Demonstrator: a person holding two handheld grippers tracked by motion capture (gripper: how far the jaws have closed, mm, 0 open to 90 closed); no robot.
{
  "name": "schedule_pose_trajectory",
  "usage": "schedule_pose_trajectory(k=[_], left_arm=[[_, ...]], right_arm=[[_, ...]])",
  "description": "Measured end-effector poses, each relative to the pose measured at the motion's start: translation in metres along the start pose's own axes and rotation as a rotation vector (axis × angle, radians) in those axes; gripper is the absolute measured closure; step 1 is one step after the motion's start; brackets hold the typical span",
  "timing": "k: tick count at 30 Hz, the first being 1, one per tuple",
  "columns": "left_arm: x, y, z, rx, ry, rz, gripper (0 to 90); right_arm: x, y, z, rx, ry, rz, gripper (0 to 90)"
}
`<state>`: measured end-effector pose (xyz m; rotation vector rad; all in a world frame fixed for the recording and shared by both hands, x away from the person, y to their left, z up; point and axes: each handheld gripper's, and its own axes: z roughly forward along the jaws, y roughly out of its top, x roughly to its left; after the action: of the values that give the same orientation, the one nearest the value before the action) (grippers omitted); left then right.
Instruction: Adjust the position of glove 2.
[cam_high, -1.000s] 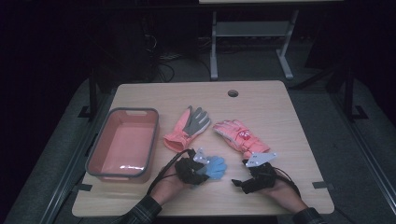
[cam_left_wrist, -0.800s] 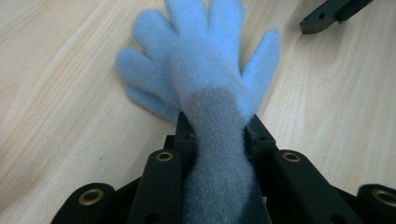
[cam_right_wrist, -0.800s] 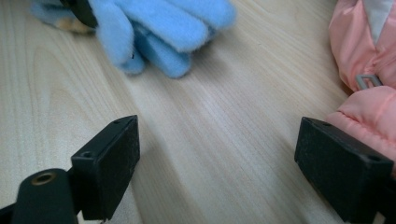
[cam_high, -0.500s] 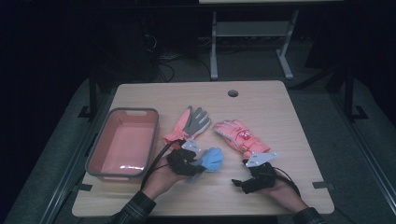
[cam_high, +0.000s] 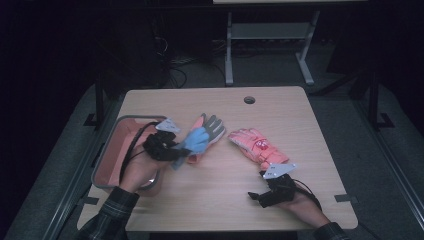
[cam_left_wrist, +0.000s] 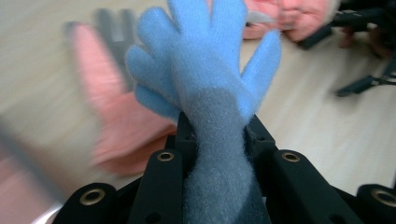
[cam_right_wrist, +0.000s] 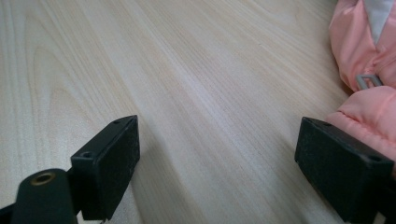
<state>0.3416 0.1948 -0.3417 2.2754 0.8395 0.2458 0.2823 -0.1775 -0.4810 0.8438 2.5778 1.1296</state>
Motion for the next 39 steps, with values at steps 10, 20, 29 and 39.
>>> schedule_pose_trajectory(k=[10,20,29,39], left_arm=[[0.069,-0.031,-0.028,-0.001,0.150,-0.149,71.8],[0.112,-0.058,0.010,0.127,0.184,-0.241,70.3],[0.123,-0.067,0.035,0.227,0.180,-0.279,41.3],[0.112,-0.048,0.002,0.108,0.212,-0.254,29.3]], right_arm=[[0.000,0.000,0.000,0.001,0.000,0.000,13.3],[0.000,0.000,0.000,0.001,0.000,0.001,13.3],[0.000,0.000,0.000,0.000,0.000,-0.002,13.3],[0.000,-0.001,-0.001,0.001,-0.001,-0.002,13.2]])
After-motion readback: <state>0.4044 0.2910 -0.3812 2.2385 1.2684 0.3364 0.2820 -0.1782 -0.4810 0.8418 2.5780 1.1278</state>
